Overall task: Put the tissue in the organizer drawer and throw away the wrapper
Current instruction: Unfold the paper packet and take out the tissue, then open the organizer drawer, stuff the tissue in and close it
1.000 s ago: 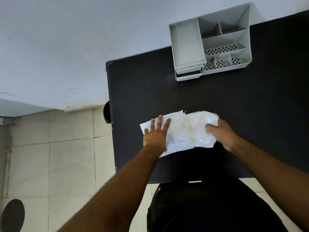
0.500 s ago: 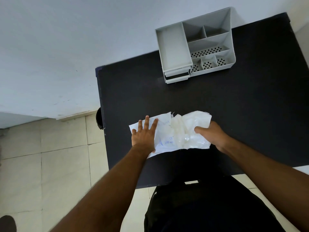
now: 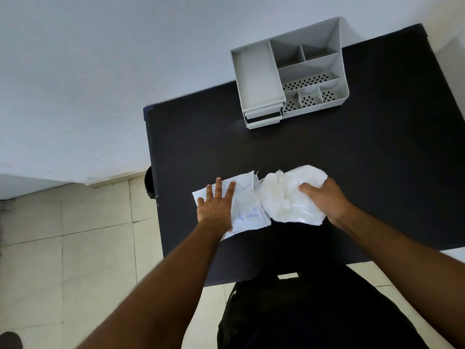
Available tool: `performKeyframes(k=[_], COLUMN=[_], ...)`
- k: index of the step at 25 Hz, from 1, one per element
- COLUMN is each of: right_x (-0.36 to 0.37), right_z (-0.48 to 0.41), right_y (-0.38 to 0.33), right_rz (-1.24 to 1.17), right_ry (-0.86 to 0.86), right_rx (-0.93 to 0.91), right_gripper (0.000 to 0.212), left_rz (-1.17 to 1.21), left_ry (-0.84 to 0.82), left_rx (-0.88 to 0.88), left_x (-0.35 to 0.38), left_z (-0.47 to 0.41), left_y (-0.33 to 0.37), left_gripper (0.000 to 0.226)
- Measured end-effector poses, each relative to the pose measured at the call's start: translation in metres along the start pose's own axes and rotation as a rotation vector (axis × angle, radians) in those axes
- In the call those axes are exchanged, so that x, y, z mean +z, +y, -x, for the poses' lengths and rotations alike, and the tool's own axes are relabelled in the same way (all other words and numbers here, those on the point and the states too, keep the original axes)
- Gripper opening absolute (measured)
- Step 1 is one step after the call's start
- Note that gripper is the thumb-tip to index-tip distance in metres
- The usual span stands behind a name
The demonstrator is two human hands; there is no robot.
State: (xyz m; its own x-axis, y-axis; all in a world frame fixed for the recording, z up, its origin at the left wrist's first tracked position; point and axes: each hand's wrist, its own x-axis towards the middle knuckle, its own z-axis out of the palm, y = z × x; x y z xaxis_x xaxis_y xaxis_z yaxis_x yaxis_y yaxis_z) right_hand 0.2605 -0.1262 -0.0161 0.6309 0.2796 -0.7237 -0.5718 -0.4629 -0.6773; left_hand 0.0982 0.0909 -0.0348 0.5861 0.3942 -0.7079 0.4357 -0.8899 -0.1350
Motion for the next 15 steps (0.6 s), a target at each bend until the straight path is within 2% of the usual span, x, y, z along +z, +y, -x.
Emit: performKeyframes(k=[4, 8, 10, 12, 13, 14, 15], right_x=[-0.01, -0.016, -0.016, -0.014, -0.011, -0.007, -0.002], right_z=[0.002, 0.006, 0.008, 0.014, 0.018, 0.022, 0.027], right_y=[-0.011, -0.028, -0.036, -0.047, -0.052, -0.057, -0.062], right_rz=[-0.171, -0.292, -0.39, -0.513, -0.586, -0.649, -0.685], right_ry=[0.099, 0.055, 0.008, -0.046, -0.071, -0.097, -0.129], right_rx=[-0.009, -0.089, -0.127, -0.128, -0.102, -0.072, -0.055], right_gripper=[0.027, 0.051, 0.047, 0.039, 0.037, 0.037, 0.038], left_rz=[0.023, 0.13, 0.5, 1.175, 1.546, 1.854, 2.046], left_ry=[-0.002, 0.034, 0.108, 0.177, 0.097, -0.057, -0.193], left_rx=[-0.003, 0.055, 0.093, 0.04, 0.001, -0.01, 0.009], left_x=[-0.004, -0.023, -0.045, -0.071, -0.083, -0.095, -0.103], left_z=[0.005, 0.012, 0.018, 0.026, 0.031, 0.034, 0.036], left_y=[0.001, 0.007, 0.017, 0.03, 0.037, 0.043, 0.047], left_gripper=[0.13, 0.118, 0.101, 0.065, 0.05, 0.041, 0.041])
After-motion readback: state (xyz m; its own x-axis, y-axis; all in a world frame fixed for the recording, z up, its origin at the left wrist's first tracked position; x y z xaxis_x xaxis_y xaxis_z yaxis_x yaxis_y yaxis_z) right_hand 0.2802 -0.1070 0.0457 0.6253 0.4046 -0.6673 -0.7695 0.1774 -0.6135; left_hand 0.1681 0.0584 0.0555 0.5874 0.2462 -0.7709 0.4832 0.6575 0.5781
